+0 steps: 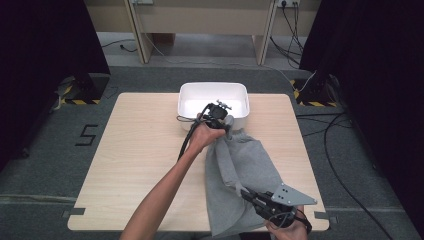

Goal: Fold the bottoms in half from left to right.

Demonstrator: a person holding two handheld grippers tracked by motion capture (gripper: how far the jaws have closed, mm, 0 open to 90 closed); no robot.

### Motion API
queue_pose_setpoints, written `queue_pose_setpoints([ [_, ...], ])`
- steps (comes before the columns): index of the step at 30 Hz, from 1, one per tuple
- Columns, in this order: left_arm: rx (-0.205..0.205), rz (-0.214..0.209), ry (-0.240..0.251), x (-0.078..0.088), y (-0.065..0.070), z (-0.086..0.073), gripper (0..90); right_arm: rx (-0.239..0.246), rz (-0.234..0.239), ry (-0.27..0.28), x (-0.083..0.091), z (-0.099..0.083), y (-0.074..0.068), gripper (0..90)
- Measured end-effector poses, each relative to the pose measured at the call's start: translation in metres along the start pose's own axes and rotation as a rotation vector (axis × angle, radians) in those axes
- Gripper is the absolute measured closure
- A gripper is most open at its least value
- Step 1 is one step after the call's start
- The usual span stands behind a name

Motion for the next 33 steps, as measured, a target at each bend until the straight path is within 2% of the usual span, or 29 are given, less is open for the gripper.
queue_pose_setpoints([
  [2,0.010,-0.010,0.007,-0.005,0.004,0.001,77.4,0.004,-0.019,-0.014,0.003,-0.003,0.003,86.0],
  [8,0.016,-0.034,0.014,-0.025,0.017,0.000,75.8,-0.026,-0.059,-0.033,0.011,-0.016,0.017,85.9],
  [13,0.034,-0.046,0.013,-0.041,0.022,-0.005,74.2,-0.049,-0.084,-0.061,0.012,-0.028,0.026,85.8],
  [15,0.033,-0.062,0.021,-0.043,0.024,-0.006,70.4,-0.059,-0.086,-0.071,0.012,-0.031,0.028,85.7],
  [17,0.045,-0.073,0.038,-0.040,0.025,-0.005,64.4,-0.057,-0.093,-0.080,0.012,-0.034,0.031,85.6],
  [22,0.058,-0.104,0.102,-0.021,0.022,0.004,57.4,-0.070,-0.106,-0.102,0.012,-0.042,0.036,84.8],
  [25,0.049,-0.088,0.118,-0.009,0.013,0.004,56.6,-0.076,-0.111,-0.117,0.011,-0.046,0.038,84.3],
  [29,0.046,-0.065,0.115,0.001,-0.002,-0.007,56.0,-0.087,-0.129,-0.130,0.013,-0.050,0.043,82.8],
  [33,0.062,-0.043,0.109,0.007,-0.020,-0.029,55.0,-0.091,-0.145,-0.148,0.019,-0.055,0.049,78.0],
])
Point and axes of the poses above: each handheld gripper's, and its own axes: x roughly backward along the jaws, z roughly out of its top, y roughly to its right, the point moved 6 cm from there along -x, roughly forward along the jaws, and after that the axes turned 3 degrees about x, right-handed, at the moved point
